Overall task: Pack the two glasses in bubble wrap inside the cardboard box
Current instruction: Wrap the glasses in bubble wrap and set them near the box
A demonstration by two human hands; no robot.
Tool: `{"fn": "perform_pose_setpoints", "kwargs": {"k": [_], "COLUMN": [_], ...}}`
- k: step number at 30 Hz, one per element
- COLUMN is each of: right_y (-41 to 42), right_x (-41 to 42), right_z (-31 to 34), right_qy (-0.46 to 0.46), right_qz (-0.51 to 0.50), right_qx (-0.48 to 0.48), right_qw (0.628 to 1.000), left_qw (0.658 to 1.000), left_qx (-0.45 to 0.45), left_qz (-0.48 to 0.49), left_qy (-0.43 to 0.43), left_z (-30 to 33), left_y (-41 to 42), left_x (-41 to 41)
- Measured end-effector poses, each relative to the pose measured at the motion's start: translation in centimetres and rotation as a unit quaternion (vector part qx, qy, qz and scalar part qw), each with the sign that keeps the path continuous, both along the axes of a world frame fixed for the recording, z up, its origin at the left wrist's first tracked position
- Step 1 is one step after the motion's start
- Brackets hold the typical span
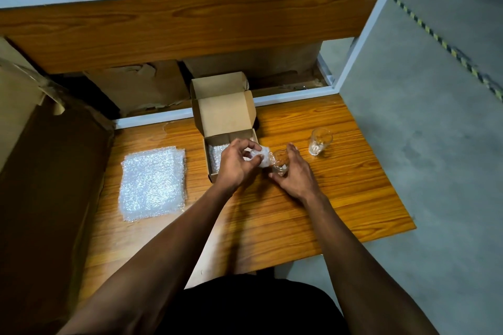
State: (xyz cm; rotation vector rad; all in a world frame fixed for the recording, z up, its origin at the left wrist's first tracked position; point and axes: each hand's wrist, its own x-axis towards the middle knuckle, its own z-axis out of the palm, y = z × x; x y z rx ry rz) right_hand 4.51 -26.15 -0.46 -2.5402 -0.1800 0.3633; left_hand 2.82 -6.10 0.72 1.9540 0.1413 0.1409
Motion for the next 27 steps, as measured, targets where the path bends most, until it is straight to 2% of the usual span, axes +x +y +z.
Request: {"fn": "perform_pose_setpoints", "kwargs": {"k": [10,15,22,27], "right_y": [-0.4,-0.8,-1.2,-1.4], "right_x": [0.4,0.6,1.1,1.4], "right_z": [-0.6,-0.9,-1.6,-1.9], "right_qy": [-0.081,-0.098,-0.141,-0.140], "right_qz": [0.058,0.069,0.069,0.070], "right_qx": [-0.092,-0.092,-0.096,-0.083], "right_qw": [0.991,0.988,0.983,0.984], "left_qw": [0.999,0.996,0.962,0.944], "left_qx": [0.031,0.079,0.239,0.287], "left_qz": [-0.023,-0.040,-0.119,-0.142], "left_qy": [0.011,-0.001,-0.059,-0.076], "left_z": [0.9,1.0,1.5,1.3], "left_y": [-0.8,-1.8,-3.6,-4.5], "left_x": [0.1,0.7,0.8,1.2]}}
